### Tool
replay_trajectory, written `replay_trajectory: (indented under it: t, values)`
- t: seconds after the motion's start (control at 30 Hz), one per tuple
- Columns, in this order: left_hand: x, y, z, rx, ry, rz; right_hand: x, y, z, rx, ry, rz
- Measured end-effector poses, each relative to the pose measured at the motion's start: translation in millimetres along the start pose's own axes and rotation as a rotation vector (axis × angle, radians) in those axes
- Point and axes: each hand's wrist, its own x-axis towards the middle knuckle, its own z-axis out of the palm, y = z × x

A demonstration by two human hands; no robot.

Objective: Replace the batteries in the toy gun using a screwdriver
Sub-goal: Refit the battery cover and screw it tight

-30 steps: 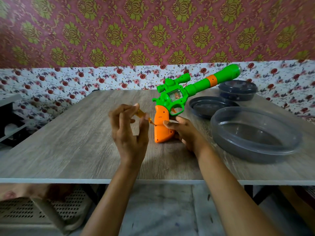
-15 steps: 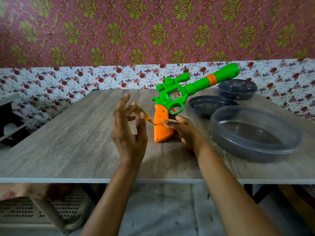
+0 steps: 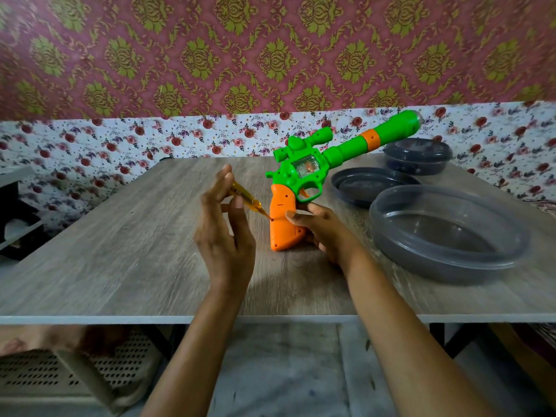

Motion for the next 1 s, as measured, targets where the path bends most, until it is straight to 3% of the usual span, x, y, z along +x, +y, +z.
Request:
replay_trajectory:
  t: [1.0]
  values:
    - [-2.0,-1.5,1.1,-0.066,-0.06,0.0,-3.2,-2.7,-0.7,0.02,-0.014,0.005]
